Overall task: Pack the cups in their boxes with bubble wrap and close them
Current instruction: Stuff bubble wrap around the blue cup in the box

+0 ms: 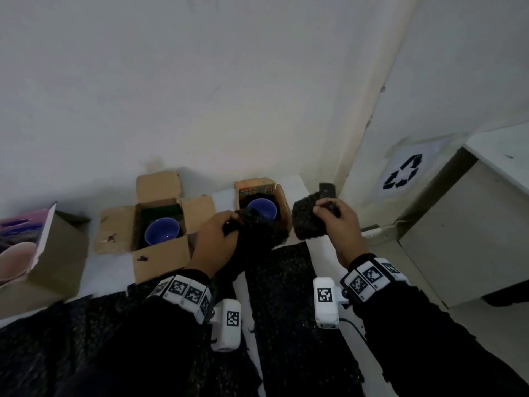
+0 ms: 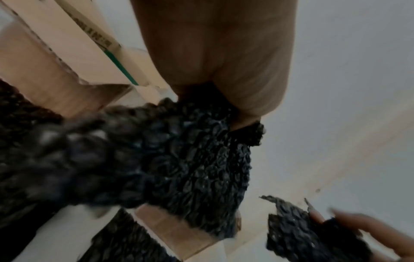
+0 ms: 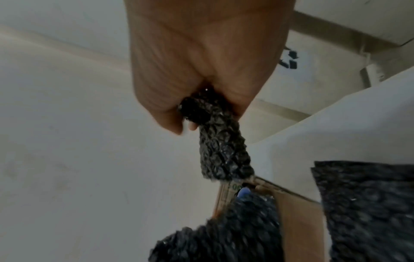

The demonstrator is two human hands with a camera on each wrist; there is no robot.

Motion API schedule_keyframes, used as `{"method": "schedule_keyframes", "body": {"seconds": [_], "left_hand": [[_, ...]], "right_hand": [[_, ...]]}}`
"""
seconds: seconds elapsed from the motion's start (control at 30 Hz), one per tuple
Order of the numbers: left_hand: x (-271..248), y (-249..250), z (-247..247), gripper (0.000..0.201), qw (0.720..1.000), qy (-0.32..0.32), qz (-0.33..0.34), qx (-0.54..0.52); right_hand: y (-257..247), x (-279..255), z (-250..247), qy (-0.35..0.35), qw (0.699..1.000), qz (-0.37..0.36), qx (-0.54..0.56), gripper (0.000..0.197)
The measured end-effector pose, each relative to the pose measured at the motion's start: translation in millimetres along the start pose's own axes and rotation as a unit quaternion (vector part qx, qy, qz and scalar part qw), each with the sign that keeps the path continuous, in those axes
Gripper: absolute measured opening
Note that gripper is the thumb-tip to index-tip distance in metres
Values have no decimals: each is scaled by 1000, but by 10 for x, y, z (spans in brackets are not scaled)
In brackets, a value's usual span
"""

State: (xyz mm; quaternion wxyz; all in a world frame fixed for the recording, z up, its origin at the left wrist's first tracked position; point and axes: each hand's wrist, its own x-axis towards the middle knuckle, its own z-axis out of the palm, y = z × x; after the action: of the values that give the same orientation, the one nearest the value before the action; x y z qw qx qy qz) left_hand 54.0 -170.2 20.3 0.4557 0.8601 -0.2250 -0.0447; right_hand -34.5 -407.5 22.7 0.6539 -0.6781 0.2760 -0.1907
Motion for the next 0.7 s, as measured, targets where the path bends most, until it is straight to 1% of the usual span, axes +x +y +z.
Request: {"method": "schedule_keyframes", "body": {"seconds": [0.03,0.07,0.1,0.13,0.17,0.2,0.23,0.27,0.33,0.37,0.4,0.47,0.5,0.53,0.57,0.63,0.7], "left_hand": [[30,15,-32,19,1000,27,-2,7],[55,9,-42,33,999,47,7,10],[80,18,-39,41,998,60,12,20],[113,3,-17,45,997,66,17,46],[141,-7,11,44,994,63,16,87],[168,-54,51,42,990,56,13,132],[188,-95,95,42,986,40,5,165],[199,-137,139,43,982,18,1,188],[192,-216,210,45,974,-31,1,223],[185,-237,228,47,968,-52,4,245],[182,-254,237,49,961,-68,7,268],[194,-272,226,58,950,-88,13,301],[206,-278,212,63,945,-96,17,313],[221,-294,200,69,940,-104,25,323],[236,-308,186,74,936,-114,31,332],[260,-349,170,77,928,-130,38,347],[269,-370,179,69,924,-129,42,356]], "right_hand": [[-46,63,77,-2,1000,-9,15,8],[-71,130,157,-6,1000,-23,20,17],[-84,189,228,-13,999,-50,-1,23],[-86,237,296,-16,993,-98,-61,23],[-65,279,357,-29,980,-150,-125,25],[-33,307,412,-41,963,-195,-179,34],[3,321,460,-60,950,-225,-206,42],[13,325,497,-80,941,-237,-226,46],[44,352,546,-142,916,-244,-284,39],[81,378,553,-178,890,-249,-338,32],[112,402,555,-207,849,-264,-408,27],[229,465,530,-227,752,-307,-537,19],[317,500,503,-227,718,-320,-575,17],[384,517,475,-230,697,-331,-593,21],[435,527,446,-238,686,-340,-598,28],[495,547,392,-241,685,-357,-588,33],[494,563,365,-233,687,-375,-577,31]]}}
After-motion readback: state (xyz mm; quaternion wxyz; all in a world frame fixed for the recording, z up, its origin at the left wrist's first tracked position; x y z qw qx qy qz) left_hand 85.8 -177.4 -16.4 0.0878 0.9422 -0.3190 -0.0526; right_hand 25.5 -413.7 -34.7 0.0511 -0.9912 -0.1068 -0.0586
